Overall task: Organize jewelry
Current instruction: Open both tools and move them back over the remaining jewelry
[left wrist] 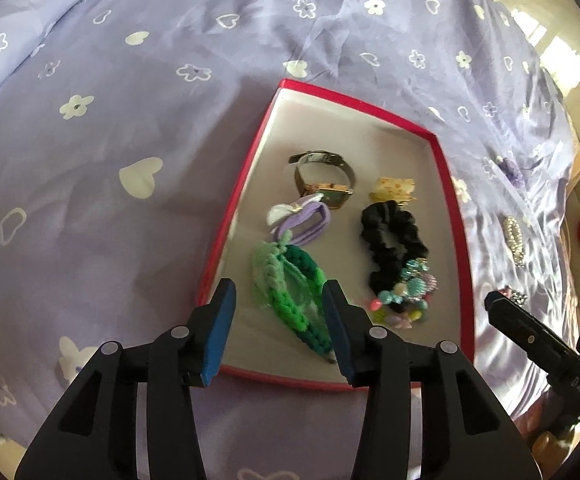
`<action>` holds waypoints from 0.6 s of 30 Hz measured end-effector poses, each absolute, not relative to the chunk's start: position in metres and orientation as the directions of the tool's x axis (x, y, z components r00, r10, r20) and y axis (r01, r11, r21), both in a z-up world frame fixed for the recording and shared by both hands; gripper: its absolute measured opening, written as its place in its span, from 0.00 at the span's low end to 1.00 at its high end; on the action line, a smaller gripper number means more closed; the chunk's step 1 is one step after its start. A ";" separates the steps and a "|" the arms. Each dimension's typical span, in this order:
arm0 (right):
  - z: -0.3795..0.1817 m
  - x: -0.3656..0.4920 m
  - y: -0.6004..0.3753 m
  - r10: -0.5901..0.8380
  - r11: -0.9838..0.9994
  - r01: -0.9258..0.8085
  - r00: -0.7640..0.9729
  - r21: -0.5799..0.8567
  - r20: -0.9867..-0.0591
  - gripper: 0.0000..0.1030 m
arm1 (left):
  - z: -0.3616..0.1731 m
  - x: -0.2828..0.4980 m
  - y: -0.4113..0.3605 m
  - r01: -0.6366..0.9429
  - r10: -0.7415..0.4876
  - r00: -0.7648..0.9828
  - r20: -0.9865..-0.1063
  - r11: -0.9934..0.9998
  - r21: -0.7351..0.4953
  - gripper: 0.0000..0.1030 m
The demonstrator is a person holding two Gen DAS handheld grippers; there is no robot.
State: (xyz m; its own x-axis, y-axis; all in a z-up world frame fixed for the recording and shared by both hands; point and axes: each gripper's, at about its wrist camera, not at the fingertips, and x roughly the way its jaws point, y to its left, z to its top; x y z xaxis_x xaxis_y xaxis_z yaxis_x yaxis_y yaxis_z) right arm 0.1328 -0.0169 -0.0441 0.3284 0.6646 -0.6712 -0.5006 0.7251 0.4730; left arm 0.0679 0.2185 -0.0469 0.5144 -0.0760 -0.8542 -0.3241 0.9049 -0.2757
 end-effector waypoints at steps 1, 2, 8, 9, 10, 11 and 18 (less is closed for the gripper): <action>-0.042 0.131 -0.022 0.665 0.727 -0.498 0.337 0.473 -0.667 0.44 | -0.044 0.067 0.216 -0.318 -0.079 0.519 -0.851 0.906 -0.278 0.42; -0.040 0.130 -0.026 0.664 0.729 -0.494 0.343 0.473 -0.665 0.44 | -0.043 0.067 0.213 -0.313 -0.081 0.522 -0.849 0.908 -0.279 0.42; -0.033 0.125 -0.058 0.652 0.749 -0.460 0.386 0.477 -0.652 0.45 | -0.030 0.066 0.193 -0.267 -0.102 0.537 -0.837 0.921 -0.284 0.42; -0.032 0.123 -0.067 0.648 0.755 -0.451 0.396 0.477 -0.650 0.45 | -0.029 0.066 0.189 -0.258 -0.107 0.539 -0.835 0.923 -0.284 0.42; -0.032 0.123 -0.072 0.645 0.759 -0.444 0.404 0.477 -0.649 0.45 | -0.026 0.065 0.184 -0.245 -0.113 0.542 -0.833 0.926 -0.286 0.42; -0.031 0.123 -0.077 0.640 0.763 -0.435 0.411 0.477 -0.649 0.45 | -0.025 0.065 0.181 -0.237 -0.118 0.543 -0.831 0.929 -0.286 0.42; -0.029 0.121 -0.125 0.602 0.798 -0.369 0.469 0.477 -0.646 0.47 | -0.021 0.066 0.150 -0.167 -0.154 0.539 -0.828 0.944 -0.284 0.46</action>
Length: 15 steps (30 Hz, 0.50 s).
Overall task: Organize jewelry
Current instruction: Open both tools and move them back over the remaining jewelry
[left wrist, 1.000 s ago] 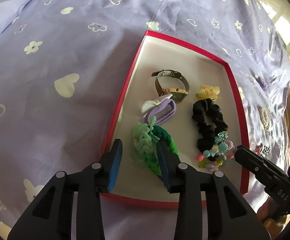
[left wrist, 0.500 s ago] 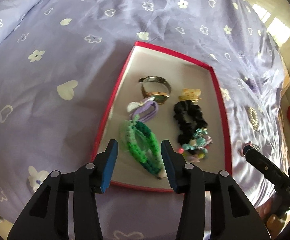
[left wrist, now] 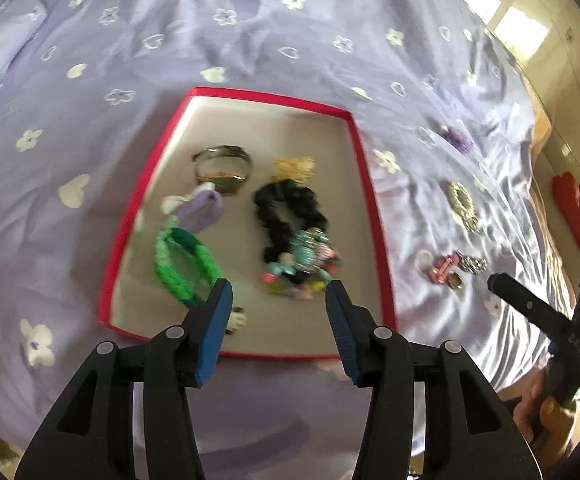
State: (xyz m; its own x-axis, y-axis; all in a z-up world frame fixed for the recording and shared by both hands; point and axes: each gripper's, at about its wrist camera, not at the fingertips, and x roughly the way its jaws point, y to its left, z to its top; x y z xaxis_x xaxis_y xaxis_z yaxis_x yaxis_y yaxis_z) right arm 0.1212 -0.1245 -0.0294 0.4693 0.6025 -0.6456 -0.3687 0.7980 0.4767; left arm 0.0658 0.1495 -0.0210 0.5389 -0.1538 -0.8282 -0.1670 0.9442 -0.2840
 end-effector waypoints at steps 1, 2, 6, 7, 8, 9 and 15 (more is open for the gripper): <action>-0.029 0.121 -0.133 0.594 0.804 -0.356 0.480 0.476 -0.646 0.47 | -0.021 0.066 0.144 -0.157 -0.158 0.537 -0.829 0.946 -0.282 0.46; -0.030 0.120 -0.137 0.590 0.807 -0.349 0.485 0.476 -0.646 0.47 | -0.020 0.066 0.141 -0.150 -0.161 0.536 -0.829 0.948 -0.281 0.46; -0.032 0.118 -0.163 0.563 0.825 -0.308 0.512 0.474 -0.649 0.48 | -0.019 0.067 0.124 -0.117 -0.176 0.532 -0.828 0.954 -0.277 0.46; -0.032 0.118 -0.168 0.559 0.828 -0.300 0.516 0.474 -0.649 0.48 | -0.018 0.068 0.119 -0.106 -0.181 0.531 -0.828 0.955 -0.276 0.46; -0.033 0.118 -0.172 0.555 0.830 -0.293 0.521 0.474 -0.649 0.48 | -0.018 0.068 0.115 -0.097 -0.185 0.530 -0.828 0.956 -0.276 0.46; -0.034 0.118 -0.179 0.548 0.834 -0.281 0.527 0.475 -0.650 0.48 | -0.017 0.069 0.111 -0.089 -0.188 0.529 -0.828 0.957 -0.275 0.46; -0.039 0.118 -0.203 0.518 0.850 -0.242 0.547 0.468 -0.658 0.52 | -0.016 0.073 0.085 -0.032 -0.209 0.520 -0.828 0.964 -0.264 0.46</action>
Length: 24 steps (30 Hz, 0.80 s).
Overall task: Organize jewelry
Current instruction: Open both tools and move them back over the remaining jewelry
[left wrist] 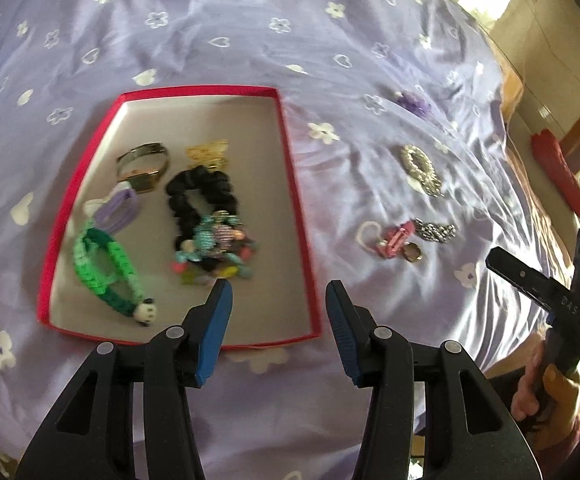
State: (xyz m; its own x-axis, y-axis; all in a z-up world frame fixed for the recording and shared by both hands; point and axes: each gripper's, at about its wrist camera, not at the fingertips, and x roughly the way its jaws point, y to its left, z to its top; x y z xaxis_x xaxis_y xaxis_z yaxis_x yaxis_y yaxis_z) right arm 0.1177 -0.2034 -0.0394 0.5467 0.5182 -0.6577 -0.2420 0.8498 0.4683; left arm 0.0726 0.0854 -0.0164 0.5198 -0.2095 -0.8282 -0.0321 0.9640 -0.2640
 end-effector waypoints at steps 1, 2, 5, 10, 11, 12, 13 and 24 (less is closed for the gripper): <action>-0.041 0.118 -0.207 0.515 0.851 -0.237 0.547 0.468 -0.660 0.52 | -0.016 0.074 0.080 -0.020 -0.214 0.518 -0.828 0.965 -0.261 0.46; -0.042 0.119 -0.210 0.511 0.853 -0.233 0.548 0.466 -0.662 0.52 | -0.016 0.075 0.076 -0.011 -0.217 0.517 -0.828 0.966 -0.260 0.46; -0.046 0.121 -0.215 0.501 0.860 -0.228 0.546 0.457 -0.671 0.52 | -0.015 0.080 0.062 0.024 -0.223 0.512 -0.830 0.969 -0.246 0.46; -0.053 0.129 -0.217 0.476 0.878 -0.244 0.527 0.411 -0.704 0.52 | -0.019 0.092 0.032 0.103 -0.234 0.488 -0.841 0.972 -0.210 0.46; -0.054 0.130 -0.216 0.471 0.881 -0.250 0.524 0.401 -0.710 0.52 | -0.021 0.095 0.028 0.120 -0.236 0.482 -0.844 0.972 -0.203 0.46; -0.055 0.132 -0.216 0.463 0.886 -0.255 0.521 0.388 -0.717 0.52 | -0.023 0.097 0.022 0.134 -0.235 0.475 -0.848 0.972 -0.194 0.46; -0.056 0.134 -0.215 0.455 0.890 -0.261 0.518 0.373 -0.724 0.52 | -0.025 0.101 0.014 0.155 -0.232 0.466 -0.854 0.972 -0.179 0.46; -0.062 0.163 -0.200 0.378 0.897 -0.400 0.477 0.186 -0.793 0.59 | -0.048 0.138 -0.031 0.287 -0.185 0.417 -0.890 0.956 -0.064 0.46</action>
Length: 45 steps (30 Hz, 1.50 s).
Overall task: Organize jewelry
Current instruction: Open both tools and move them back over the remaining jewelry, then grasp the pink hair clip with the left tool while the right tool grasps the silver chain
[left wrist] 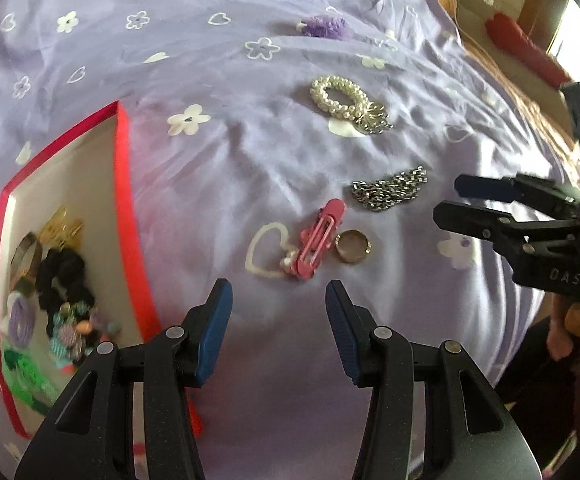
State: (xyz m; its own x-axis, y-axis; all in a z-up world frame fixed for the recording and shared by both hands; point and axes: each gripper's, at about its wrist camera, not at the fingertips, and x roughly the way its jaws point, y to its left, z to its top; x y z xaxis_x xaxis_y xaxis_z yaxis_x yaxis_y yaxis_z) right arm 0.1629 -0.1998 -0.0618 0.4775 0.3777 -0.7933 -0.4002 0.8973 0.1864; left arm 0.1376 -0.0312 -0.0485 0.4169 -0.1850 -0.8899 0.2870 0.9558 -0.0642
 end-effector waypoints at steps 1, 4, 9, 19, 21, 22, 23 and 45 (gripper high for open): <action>-0.063 0.165 -0.197 0.371 0.892 -0.420 0.475 0.165 -0.798 0.59 | -0.051 0.141 -0.032 0.292 -0.182 0.411 -0.893 0.954 -0.060 0.46; -0.069 0.173 -0.185 0.342 0.867 -0.490 0.456 0.089 -0.822 0.61 | -0.060 0.150 -0.036 0.301 -0.169 0.392 -0.904 0.952 -0.048 0.46; -0.083 0.182 -0.165 0.312 0.828 -0.561 0.449 0.008 -0.837 0.61 | -0.068 0.160 -0.041 0.308 -0.173 0.382 -0.908 0.950 -0.051 0.46; -0.084 0.188 -0.163 0.325 0.846 -0.531 0.463 0.035 -0.825 0.20 | -0.070 0.175 -0.052 0.320 -0.200 0.394 -0.897 0.945 -0.070 0.30; -0.084 0.187 -0.162 0.320 0.851 -0.524 0.466 0.034 -0.825 0.19 | -0.069 0.177 -0.053 0.322 -0.202 0.391 -0.898 0.944 -0.072 0.30; -0.084 0.185 -0.163 0.320 0.855 -0.517 0.465 0.040 -0.825 0.19 | -0.067 0.177 -0.054 0.327 -0.210 0.392 -0.896 0.942 -0.078 0.30; -0.083 0.184 -0.164 0.323 0.859 -0.509 0.464 0.051 -0.825 0.18 | -0.065 0.176 -0.053 0.331 -0.219 0.394 -0.893 0.940 -0.084 0.31; -0.061 0.151 -0.224 0.559 0.824 -0.237 0.490 0.515 -0.669 0.18 | -0.050 0.164 -0.039 0.303 -0.314 0.416 -0.853 0.933 -0.195 0.16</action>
